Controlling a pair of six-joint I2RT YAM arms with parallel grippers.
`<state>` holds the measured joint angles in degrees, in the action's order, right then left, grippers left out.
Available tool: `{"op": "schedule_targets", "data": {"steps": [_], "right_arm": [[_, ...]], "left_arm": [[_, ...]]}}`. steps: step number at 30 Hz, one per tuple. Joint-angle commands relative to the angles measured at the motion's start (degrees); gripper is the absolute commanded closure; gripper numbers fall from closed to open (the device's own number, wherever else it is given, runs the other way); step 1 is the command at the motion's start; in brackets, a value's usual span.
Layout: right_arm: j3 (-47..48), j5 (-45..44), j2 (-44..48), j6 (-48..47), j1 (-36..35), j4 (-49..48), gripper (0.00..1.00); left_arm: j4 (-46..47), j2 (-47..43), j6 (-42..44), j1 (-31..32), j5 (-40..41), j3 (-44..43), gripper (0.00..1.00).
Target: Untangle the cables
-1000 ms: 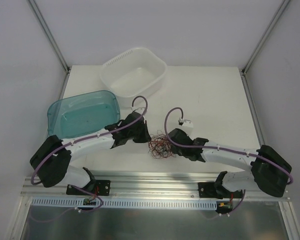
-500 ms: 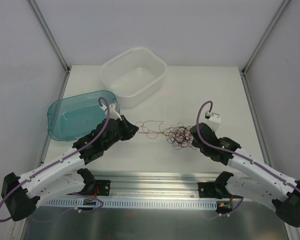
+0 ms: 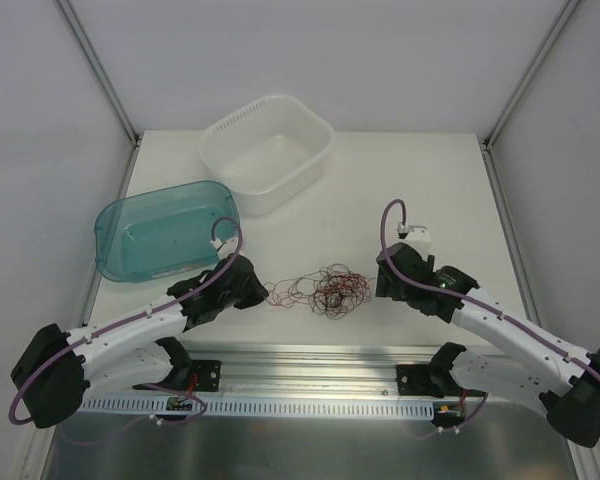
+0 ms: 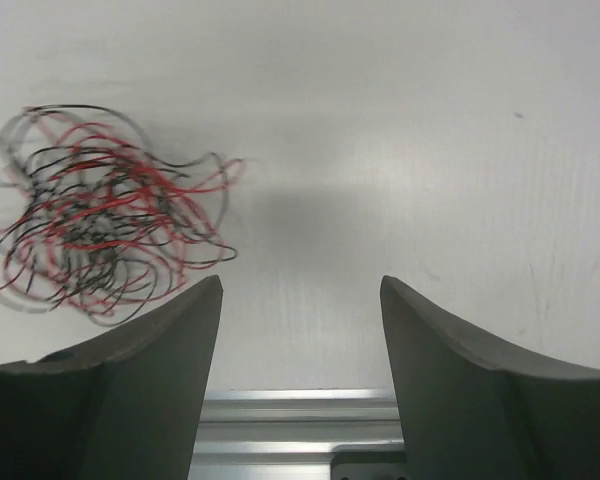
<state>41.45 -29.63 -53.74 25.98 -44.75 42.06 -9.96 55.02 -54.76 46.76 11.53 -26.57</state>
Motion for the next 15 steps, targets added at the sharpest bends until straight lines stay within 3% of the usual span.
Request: {"op": "schedule_targets", "data": {"steps": [1,9,15], "right_arm": [[7.76,0.44,-0.93,-6.28,-7.18,-0.84,0.32],[10.84,8.34,-11.98,-2.24,-16.32,-14.18,0.33],[9.00,18.63,-21.22,-6.97,-16.68,-31.77,0.36]], "left_arm": [[0.29,2.88,0.97,-0.36,-3.62,-4.63,1.00],[1.96,3.60,-0.26,1.05,-4.15,-4.81,1.00],[4.24,1.85,-1.66,1.31,-4.50,-1.65,1.00]]}}
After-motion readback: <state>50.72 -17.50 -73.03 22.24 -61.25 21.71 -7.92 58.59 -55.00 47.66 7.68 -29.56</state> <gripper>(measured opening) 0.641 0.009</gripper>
